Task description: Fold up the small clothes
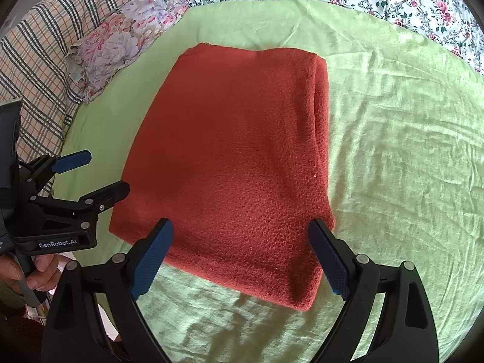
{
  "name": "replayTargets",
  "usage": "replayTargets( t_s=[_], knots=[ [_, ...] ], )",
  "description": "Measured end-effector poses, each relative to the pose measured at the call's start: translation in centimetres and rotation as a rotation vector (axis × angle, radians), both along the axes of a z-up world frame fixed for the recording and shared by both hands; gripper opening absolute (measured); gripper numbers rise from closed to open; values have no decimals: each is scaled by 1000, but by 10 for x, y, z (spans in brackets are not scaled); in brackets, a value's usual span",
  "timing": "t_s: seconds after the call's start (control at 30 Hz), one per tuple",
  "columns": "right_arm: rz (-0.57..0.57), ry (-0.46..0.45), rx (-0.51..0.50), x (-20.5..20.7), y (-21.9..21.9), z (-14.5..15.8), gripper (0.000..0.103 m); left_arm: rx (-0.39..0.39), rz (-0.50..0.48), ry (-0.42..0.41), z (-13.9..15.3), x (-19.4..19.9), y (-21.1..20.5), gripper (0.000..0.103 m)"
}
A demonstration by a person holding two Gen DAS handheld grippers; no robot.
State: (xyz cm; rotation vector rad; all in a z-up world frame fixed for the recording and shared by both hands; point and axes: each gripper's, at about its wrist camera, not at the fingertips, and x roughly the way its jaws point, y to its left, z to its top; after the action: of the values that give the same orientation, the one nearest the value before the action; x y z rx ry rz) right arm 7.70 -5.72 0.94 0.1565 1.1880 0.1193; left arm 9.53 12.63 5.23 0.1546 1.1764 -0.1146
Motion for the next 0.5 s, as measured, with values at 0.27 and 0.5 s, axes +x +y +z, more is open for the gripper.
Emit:
replayTargets(
  t_s=[0.27, 0.5],
  knots=[
    [-2, -1, 0, 1, 2, 0, 90, 0, 1, 1, -1, 0, -1, 95],
    [-3, -6, -1, 3, 1, 2, 91, -1, -1, 3, -3, 1, -4, 95]
  ],
)
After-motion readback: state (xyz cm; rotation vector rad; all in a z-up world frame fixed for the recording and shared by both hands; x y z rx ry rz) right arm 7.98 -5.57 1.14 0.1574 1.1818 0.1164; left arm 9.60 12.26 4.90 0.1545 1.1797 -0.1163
